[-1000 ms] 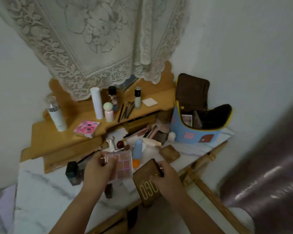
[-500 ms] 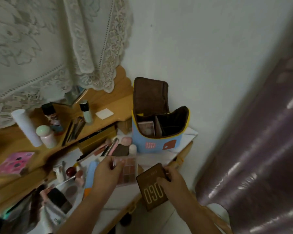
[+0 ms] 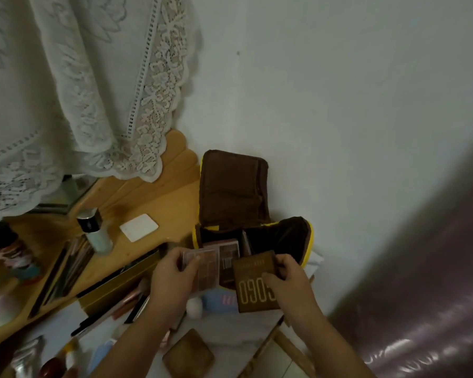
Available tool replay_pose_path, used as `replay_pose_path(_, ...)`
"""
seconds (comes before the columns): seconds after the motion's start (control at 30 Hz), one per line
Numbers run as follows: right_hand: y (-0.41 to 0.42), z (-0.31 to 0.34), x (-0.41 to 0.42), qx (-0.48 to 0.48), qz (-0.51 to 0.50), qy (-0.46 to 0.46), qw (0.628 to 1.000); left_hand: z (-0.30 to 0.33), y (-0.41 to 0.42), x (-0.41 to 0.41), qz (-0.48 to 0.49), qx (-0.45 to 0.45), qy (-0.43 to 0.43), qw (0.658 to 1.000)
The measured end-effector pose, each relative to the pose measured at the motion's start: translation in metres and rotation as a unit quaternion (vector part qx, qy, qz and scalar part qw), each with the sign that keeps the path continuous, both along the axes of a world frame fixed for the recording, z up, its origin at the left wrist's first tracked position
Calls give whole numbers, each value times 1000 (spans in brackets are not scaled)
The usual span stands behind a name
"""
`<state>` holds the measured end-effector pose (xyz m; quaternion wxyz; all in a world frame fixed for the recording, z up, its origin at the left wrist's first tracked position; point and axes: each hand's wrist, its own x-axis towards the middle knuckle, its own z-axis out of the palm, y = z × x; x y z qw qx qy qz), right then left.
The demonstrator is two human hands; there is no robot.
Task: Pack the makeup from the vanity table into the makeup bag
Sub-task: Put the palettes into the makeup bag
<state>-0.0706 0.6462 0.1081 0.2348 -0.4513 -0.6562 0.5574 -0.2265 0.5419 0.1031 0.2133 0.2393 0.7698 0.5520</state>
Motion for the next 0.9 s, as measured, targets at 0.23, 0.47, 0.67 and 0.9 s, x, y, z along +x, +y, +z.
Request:
replay_pose_path(0.23, 82, 6, -50, 111, 90, -20, 990, -5, 40, -16, 55, -24, 48, 997)
replay_pose_path(0.47, 128, -21, -119, 262, 311, -173, 897, -12, 65, -24, 154, -51, 92, 982)
replay_pose_path(0.67, 125, -67, -147, 326, 431, -279, 794, -19, 73, -22, 216, -121, 153, 957)
replay_pose_path(0.9, 117, -99, -139, 485, 378, -321, 720, -22, 79, -29, 209, -126, 167, 955)
